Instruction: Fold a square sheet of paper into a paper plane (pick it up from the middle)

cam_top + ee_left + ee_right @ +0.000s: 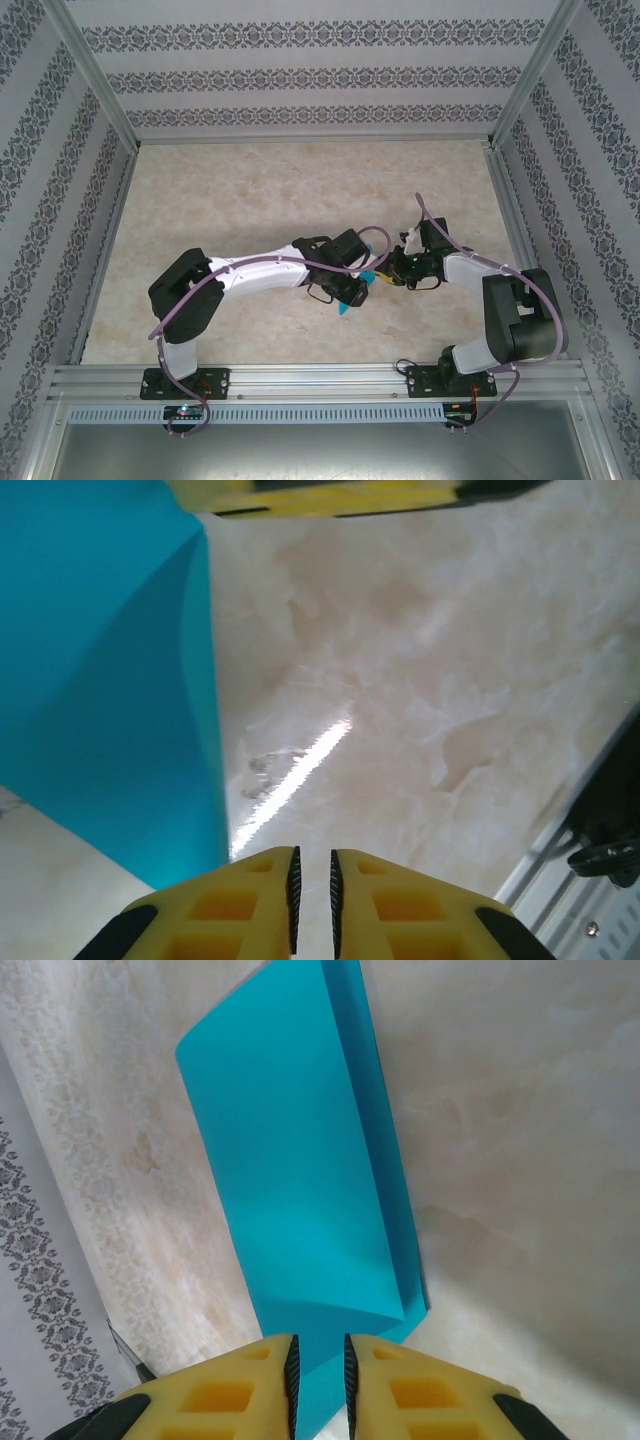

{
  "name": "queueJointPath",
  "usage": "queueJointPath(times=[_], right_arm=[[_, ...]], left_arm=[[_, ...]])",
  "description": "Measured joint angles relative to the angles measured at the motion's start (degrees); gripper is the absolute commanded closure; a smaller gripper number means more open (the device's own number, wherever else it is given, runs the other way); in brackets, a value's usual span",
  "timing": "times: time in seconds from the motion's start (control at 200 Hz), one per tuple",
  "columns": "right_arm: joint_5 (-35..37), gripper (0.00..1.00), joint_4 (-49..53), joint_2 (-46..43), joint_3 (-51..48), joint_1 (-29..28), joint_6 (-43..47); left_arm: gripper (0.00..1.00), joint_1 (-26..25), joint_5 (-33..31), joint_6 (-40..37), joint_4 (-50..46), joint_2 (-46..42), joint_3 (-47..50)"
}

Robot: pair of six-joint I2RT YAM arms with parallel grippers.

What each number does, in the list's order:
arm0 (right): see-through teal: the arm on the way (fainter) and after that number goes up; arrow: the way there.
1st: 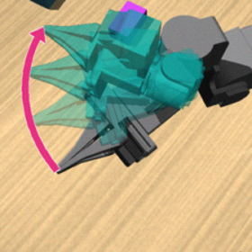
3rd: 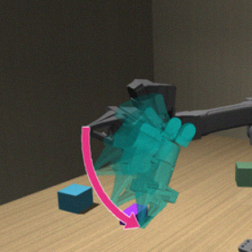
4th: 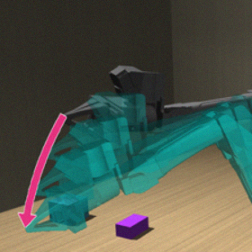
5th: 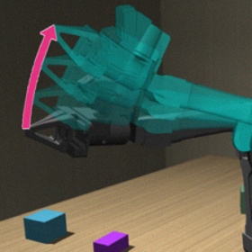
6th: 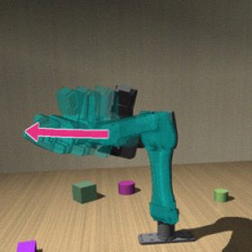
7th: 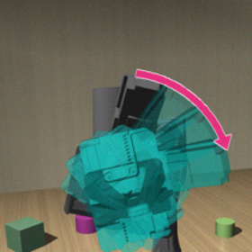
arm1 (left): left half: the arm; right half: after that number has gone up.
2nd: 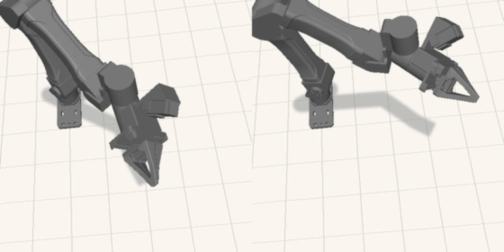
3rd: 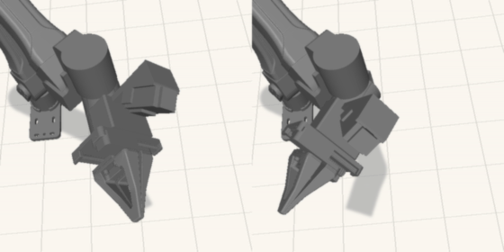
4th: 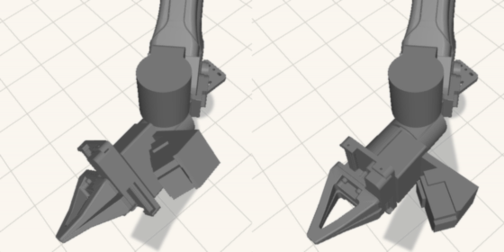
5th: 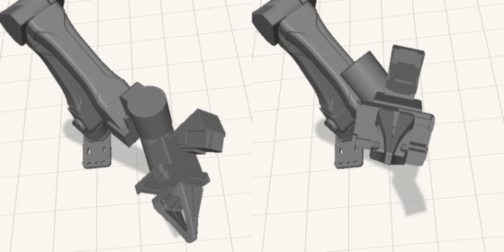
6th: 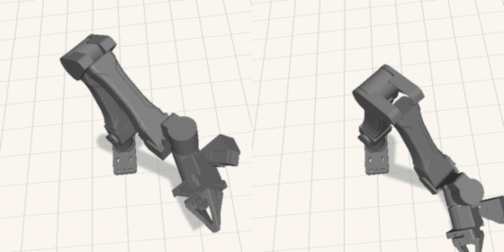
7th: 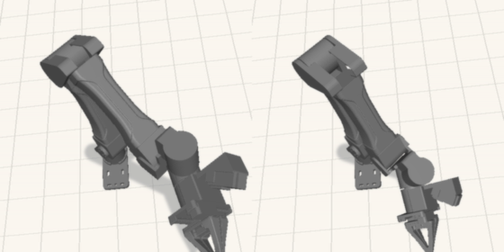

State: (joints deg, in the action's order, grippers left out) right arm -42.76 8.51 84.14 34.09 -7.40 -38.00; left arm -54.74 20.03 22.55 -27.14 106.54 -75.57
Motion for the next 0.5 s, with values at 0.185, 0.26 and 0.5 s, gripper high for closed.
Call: queueJointPath(times=[0.185, 0.26, 0.5], right_arm=[[0.0, 0.79, 0.0, 0.0, -0.3, 0.0, 0.0], [0.0, 0.79, 0.0, 0.1, -0.5, 0.0, 0.0], [0.0, 0.74, 0.0, 0.0, -0.5, 0.0, 0.0]], left_arm=[[0.82, 1.7, -0.8, 0.0, 1.2, 0.0, 0.8], [0.82, 2.2, -0.8, 0.0, 1.4, 0.1, 1.2], [0.83, 2.4, -0.8, 0.0, 2.3, 2.4, 2.3]])
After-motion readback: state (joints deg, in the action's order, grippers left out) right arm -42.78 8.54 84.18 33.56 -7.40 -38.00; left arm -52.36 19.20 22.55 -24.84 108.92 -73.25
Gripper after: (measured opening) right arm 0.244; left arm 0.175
